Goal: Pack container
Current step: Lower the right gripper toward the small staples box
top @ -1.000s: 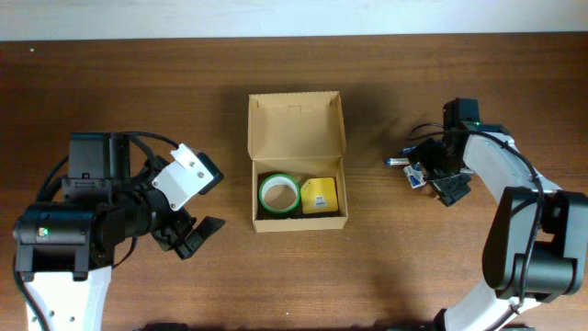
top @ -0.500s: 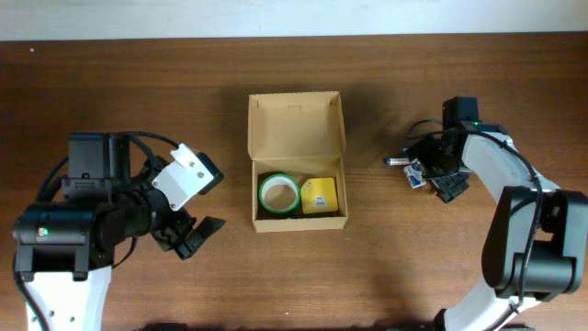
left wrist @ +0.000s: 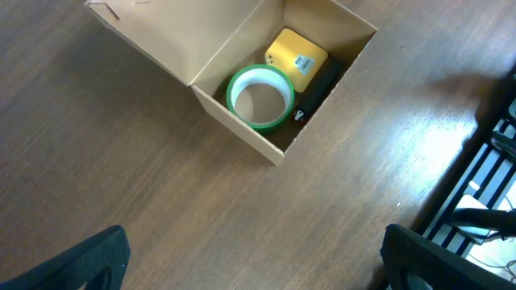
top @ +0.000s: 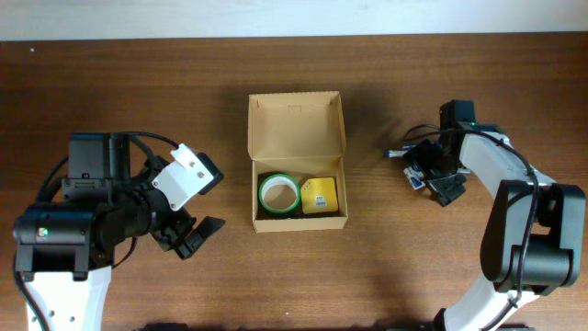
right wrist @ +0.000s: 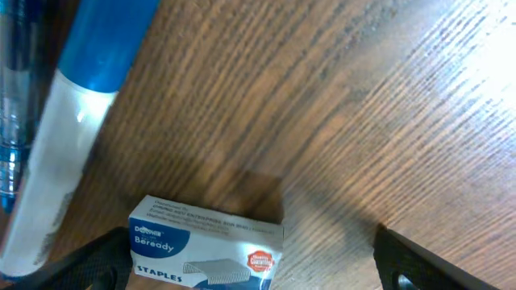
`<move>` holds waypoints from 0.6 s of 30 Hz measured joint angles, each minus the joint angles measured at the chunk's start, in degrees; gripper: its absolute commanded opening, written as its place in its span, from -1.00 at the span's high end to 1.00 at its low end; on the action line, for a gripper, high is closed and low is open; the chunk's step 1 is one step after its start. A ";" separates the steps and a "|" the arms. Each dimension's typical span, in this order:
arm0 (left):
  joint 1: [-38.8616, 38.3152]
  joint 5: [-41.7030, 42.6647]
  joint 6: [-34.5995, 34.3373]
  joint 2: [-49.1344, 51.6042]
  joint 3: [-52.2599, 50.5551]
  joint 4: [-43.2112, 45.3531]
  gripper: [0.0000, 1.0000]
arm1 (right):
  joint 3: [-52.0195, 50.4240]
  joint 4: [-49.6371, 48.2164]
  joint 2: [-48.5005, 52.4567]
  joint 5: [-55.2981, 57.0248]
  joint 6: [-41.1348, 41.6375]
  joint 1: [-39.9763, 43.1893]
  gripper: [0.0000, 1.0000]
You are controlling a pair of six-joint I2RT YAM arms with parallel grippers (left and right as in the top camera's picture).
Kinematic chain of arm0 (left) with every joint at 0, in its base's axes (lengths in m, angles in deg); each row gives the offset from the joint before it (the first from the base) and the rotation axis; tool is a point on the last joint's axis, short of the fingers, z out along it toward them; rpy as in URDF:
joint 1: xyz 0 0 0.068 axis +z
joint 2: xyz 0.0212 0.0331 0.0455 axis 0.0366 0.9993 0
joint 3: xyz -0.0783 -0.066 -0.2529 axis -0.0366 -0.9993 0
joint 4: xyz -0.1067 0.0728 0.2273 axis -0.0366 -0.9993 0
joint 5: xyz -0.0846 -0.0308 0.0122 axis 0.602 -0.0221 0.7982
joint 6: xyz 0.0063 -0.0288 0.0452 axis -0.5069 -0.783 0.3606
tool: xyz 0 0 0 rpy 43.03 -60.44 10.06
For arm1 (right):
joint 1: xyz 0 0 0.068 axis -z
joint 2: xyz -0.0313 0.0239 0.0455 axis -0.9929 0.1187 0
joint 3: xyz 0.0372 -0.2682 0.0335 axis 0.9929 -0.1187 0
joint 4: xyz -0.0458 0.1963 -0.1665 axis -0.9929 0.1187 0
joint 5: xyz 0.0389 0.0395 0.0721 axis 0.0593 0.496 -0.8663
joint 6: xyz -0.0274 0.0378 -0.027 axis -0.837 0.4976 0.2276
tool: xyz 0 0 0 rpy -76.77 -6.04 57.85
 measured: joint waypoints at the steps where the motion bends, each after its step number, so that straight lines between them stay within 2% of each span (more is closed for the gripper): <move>1: 0.00 0.00 0.00 0.00 0.00 0.00 -0.99 | 0.00 0.00 0.02 0.00 -0.11 0.00 -0.85; 7: 0.00 0.00 0.00 0.00 0.00 0.00 -0.99 | -0.02 -1.01 0.04 0.02 -0.55 0.00 -0.68; 18: 0.00 0.00 0.00 0.00 0.00 0.00 -0.99 | -0.04 -2.73 0.04 0.02 -0.85 -0.74 -0.67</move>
